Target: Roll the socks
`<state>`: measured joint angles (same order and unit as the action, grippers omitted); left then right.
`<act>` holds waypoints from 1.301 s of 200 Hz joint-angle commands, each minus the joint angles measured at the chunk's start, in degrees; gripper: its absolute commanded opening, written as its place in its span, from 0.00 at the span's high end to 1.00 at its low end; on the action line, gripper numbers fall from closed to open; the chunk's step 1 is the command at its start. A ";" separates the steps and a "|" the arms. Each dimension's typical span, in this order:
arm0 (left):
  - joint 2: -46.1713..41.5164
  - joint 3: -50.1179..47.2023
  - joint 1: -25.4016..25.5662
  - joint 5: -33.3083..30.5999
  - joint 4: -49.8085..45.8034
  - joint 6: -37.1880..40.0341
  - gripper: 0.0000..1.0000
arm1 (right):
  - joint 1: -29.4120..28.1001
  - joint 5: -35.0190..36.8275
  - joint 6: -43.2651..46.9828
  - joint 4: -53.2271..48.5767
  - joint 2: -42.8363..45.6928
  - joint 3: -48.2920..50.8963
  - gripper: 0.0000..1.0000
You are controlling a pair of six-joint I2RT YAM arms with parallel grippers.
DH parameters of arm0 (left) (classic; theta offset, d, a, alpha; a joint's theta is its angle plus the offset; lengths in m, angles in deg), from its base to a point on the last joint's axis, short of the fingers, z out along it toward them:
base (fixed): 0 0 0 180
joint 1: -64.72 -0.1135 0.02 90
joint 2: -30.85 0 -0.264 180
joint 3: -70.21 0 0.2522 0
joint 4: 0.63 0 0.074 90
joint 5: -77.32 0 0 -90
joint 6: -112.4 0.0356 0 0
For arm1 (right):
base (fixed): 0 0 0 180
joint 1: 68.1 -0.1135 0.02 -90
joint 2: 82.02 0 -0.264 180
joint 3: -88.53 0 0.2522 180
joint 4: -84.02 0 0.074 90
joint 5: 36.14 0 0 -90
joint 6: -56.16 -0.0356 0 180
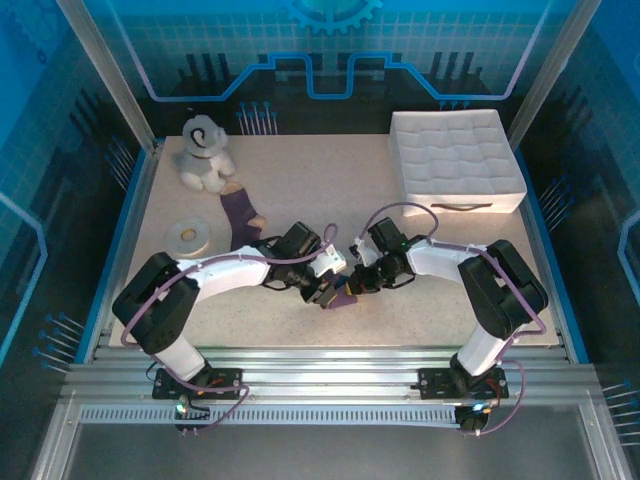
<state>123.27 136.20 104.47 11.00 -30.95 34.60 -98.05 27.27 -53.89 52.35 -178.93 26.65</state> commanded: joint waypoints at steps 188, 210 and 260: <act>-1.98 -9.06 26.12 -52.07 17.58 32.93 0.60 | -2.15 8.85 2.66 -9.50 -6.72 -1.90 0.96; -0.21 -9.51 26.52 -52.47 18.33 32.15 0.50 | -2.18 8.66 2.74 -9.68 -6.90 -1.92 0.96; 2.63 -9.90 26.74 -55.63 17.32 28.82 0.51 | -1.64 8.40 3.62 -10.80 -7.57 -1.98 0.97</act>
<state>123.93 126.93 130.69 -41.43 -13.95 65.77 -99.23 28.08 -51.77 47.78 -181.88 22.15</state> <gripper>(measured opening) 0.494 0.037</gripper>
